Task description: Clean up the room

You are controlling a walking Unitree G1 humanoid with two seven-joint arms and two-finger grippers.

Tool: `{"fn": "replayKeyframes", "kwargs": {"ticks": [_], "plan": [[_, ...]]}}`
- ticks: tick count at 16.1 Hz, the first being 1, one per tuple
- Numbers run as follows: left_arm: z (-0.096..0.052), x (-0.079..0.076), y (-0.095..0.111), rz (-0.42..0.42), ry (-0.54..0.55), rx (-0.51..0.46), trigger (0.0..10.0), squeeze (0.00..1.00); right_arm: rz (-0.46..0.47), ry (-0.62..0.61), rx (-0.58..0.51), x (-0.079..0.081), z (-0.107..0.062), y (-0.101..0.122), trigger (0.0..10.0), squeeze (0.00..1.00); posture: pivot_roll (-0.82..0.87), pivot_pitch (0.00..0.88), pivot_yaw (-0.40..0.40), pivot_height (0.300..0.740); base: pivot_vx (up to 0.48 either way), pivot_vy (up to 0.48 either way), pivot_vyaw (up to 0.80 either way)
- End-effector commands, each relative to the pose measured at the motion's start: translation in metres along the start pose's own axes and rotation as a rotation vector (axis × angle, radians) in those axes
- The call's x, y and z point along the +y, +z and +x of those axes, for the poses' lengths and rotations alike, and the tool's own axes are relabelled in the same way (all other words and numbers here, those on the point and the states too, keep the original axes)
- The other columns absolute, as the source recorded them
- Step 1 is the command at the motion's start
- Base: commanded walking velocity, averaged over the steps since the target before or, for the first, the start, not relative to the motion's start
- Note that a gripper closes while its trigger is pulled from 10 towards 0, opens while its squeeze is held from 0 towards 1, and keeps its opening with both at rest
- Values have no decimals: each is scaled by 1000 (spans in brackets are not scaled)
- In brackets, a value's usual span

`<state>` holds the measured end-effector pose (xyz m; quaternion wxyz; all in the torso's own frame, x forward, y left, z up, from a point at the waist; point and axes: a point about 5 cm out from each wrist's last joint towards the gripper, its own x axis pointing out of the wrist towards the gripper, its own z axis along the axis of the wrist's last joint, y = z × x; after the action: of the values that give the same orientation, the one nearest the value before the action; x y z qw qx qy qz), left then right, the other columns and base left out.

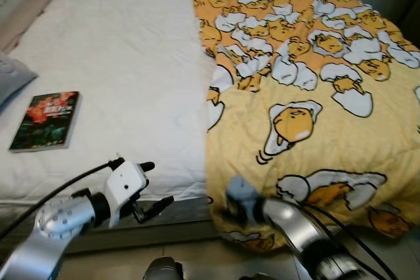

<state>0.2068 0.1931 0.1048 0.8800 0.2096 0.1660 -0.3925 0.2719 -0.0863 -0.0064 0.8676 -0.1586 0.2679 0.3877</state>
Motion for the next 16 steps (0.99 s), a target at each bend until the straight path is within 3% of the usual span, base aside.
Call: {"fn": "replayKeyframes", "kwargs": {"ticks": [1, 2, 5, 8, 11, 12, 13, 16], "plan": [[-2, 0, 5, 15, 16, -10, 10000, 302, 48, -93, -7, -10, 0, 4, 10000, 1000, 270, 80, -30, 740, 0, 0, 0], [-3, 0, 6, 10, 42, -18, 10000, 294, 99, -194, -18, -19, 4, 14, 10000, 1000, 281, 100, -36, 740, 0, 0, 0], [-4, 4, 10, 3, 137, -40, 10000, 294, 164, -339, -35, -29, 10, 31, 10000, 1000, 299, 135, -36, 740, 0, 0, 0], [-8, 3, 18, -1, 187, -58, 10000, 290, 213, -385, -38, -32, 14, 43, 10000, 1000, 334, 194, -33, 740, 0, 0, 0], [-22, -1, 29, 11, 200, -71, 10000, 294, 198, -380, -62, -33, 18, 58, 10000, 1000, 368, 250, -27, 740, 0, 0, 0], [-27, -2, 32, 17, 205, -71, 10000, 290, 191, -386, -58, -33, 18, 60, 10000, 906, 392, 275, -30, 740, 0, 0, 0], [-34, -1, 37, 28, 217, -68, 10000, 290, 158, -400, -34, -34, 18, 59, 10000, 0, 408, 287, -32, 740, 0, 0, 0], [-48, -3, 45, 51, 224, -52, 10000, 294, 130, -468, 41, -39, 15, 49, 10000, 0, 454, 307, -35, 740, 0, 0, 0]]}}
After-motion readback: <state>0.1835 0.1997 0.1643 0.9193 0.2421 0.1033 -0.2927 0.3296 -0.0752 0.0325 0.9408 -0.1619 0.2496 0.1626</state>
